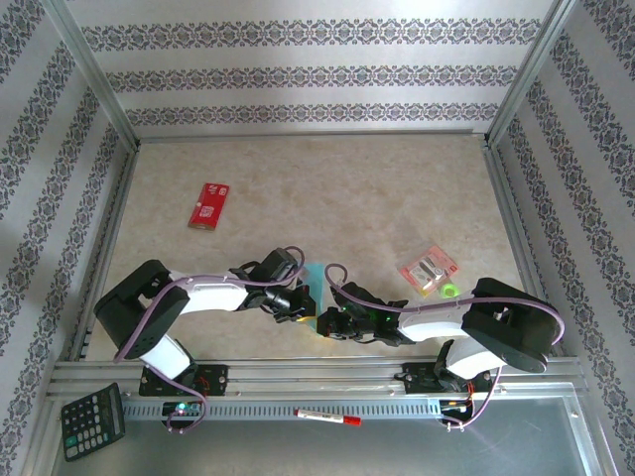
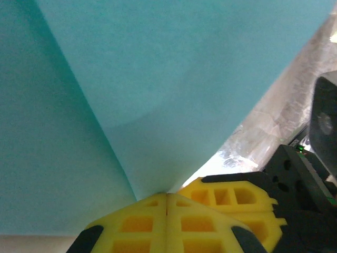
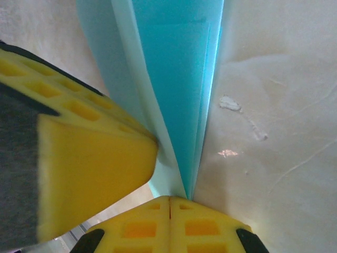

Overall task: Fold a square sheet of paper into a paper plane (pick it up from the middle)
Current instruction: Fourth fold the wing at the center of the table.

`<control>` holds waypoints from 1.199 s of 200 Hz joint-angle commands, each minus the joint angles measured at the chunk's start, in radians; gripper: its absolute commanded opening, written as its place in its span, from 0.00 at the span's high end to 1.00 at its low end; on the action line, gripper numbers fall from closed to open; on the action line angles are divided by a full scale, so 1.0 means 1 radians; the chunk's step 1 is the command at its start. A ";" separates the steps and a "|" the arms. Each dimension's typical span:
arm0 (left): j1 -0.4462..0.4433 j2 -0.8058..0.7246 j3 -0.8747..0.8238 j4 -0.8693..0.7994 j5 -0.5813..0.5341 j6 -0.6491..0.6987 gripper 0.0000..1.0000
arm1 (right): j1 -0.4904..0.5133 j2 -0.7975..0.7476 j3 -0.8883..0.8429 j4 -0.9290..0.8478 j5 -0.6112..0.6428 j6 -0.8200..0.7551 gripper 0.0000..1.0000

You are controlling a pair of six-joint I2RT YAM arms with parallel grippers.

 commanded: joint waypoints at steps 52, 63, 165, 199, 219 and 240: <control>0.028 0.065 -0.026 0.080 0.008 0.019 1.00 | 0.005 0.079 -0.038 -0.313 0.028 -0.031 1.00; 0.039 0.060 -0.022 0.069 0.011 0.032 1.00 | 0.007 0.082 -0.031 -0.335 0.032 -0.040 1.00; 0.137 0.087 0.077 -0.019 0.053 0.139 1.00 | 0.009 0.089 -0.022 -0.367 0.032 -0.055 1.00; 0.171 0.125 0.116 -0.024 0.053 0.168 0.98 | 0.010 0.087 -0.022 -0.370 0.031 -0.057 1.00; 0.187 0.143 0.140 -0.026 0.054 0.181 0.96 | 0.013 0.086 -0.022 -0.372 0.032 -0.056 1.00; 0.207 0.148 0.164 -0.056 0.037 0.209 0.96 | 0.014 0.081 -0.027 -0.370 0.034 -0.054 1.00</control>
